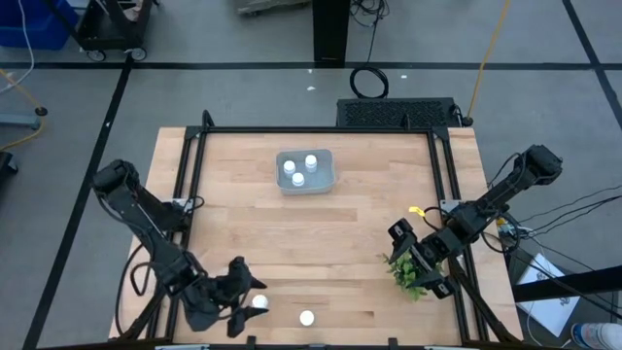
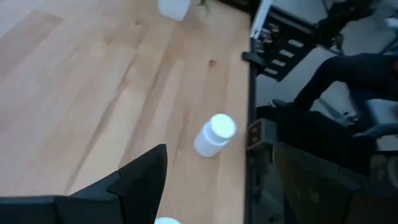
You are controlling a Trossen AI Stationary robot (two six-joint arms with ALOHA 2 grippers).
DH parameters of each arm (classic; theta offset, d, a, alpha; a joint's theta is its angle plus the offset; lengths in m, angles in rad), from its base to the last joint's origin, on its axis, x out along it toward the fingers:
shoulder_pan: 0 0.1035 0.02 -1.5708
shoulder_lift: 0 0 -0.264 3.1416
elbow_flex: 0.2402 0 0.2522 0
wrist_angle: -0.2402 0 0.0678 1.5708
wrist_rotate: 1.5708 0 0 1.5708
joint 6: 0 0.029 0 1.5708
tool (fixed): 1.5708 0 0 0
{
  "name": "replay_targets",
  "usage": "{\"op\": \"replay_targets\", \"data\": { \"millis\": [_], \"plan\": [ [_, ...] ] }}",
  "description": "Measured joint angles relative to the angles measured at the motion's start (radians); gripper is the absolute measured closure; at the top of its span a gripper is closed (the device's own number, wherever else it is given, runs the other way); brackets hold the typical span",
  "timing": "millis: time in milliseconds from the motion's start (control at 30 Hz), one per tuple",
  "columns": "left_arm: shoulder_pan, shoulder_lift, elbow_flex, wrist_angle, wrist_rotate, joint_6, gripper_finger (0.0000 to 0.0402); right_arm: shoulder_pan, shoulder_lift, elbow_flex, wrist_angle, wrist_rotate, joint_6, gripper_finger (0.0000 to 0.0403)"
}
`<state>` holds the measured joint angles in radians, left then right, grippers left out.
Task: Pick and place pill bottles into a basket
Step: Put the white bottle into the gray bin
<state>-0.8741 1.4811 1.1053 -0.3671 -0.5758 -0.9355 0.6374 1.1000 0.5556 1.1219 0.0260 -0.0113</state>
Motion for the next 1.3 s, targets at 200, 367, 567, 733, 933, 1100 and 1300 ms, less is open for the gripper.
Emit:
{"op": "replay_targets", "data": {
  "millis": [200, 367, 567, 733, 933, 1100, 1300],
  "plan": [
    [-0.049, 0.0, 0.0, 0.14, -0.03, 0.09, 0.0106, 0.0, 0.0, 0.0, -0.002, 0.003, 0.0, 0.0149],
    [-0.086, 0.004, 0.0, 0.168, -0.082, 0.091, 0.0106, 0.0, 0.0, 0.0, -0.002, 0.003, 0.0, 0.0149],
    [-0.086, 0.057, 0.0, 0.172, -0.023, 0.023, 0.0106, -0.001, 0.0, 0.0, -0.004, 0.004, 0.0, 0.0149],
    [-0.085, 0.128, 0.077, 0.079, 0.017, -0.019, 0.0106, -0.001, 0.0, 0.0, -0.008, 0.004, 0.0, 0.0149],
    [-0.093, 0.221, 0.233, -0.237, 0.001, -0.096, 0.0106, -0.001, 0.0, 0.0, -0.017, 0.004, 0.0, 0.0149],
    [-0.09, 0.26, 0.264, -0.287, 0.038, -0.144, 0.0106, -0.001, 0.0, 0.0, -0.022, 0.004, 0.0, 0.0149],
    [-0.089, 0.263, 0.264, -0.459, 0.07, -0.256, 0.0105, -0.001, 0.0, 0.0, -0.028, 0.004, 0.0, 0.0149]
  ]
}}
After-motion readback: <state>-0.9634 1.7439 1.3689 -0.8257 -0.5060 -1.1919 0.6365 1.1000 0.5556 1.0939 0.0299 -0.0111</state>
